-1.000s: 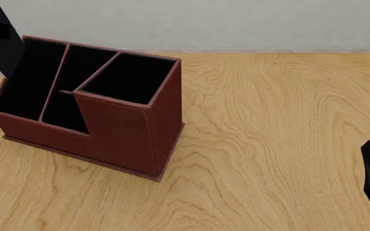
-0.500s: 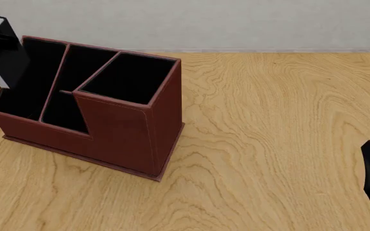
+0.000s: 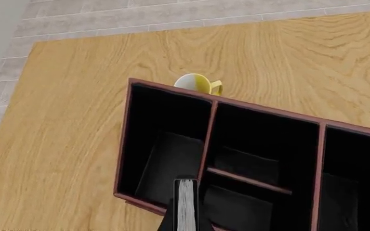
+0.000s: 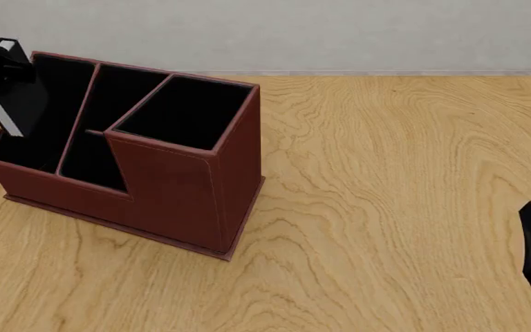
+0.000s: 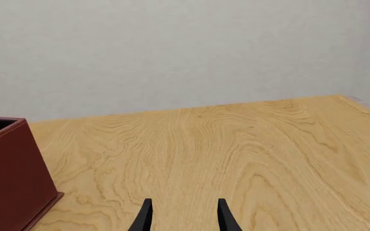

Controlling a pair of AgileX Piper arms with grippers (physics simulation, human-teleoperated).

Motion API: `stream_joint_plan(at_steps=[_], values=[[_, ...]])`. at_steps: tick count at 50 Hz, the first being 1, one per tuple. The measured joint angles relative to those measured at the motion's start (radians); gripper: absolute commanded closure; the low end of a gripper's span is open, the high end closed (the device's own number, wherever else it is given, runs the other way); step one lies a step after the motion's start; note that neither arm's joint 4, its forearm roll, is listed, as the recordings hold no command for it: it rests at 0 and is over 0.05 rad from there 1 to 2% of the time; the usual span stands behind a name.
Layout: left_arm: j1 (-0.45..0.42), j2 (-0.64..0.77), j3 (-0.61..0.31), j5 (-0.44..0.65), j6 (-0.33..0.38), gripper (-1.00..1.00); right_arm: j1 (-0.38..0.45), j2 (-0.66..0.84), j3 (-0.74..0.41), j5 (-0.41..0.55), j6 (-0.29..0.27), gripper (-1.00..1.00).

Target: Pick up the book and place it in the left compartment of the caddy.

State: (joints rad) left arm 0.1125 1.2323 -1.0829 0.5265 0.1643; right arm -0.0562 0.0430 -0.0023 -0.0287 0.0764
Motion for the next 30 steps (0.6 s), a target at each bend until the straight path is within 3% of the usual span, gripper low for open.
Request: stream_joint_plan(at_steps=[30], values=[[0.013, 0.038, 0.071, -0.103, -0.010, 1.00, -0.008, -0.013, 0.000, 0.011, 0.003, -1.00]])
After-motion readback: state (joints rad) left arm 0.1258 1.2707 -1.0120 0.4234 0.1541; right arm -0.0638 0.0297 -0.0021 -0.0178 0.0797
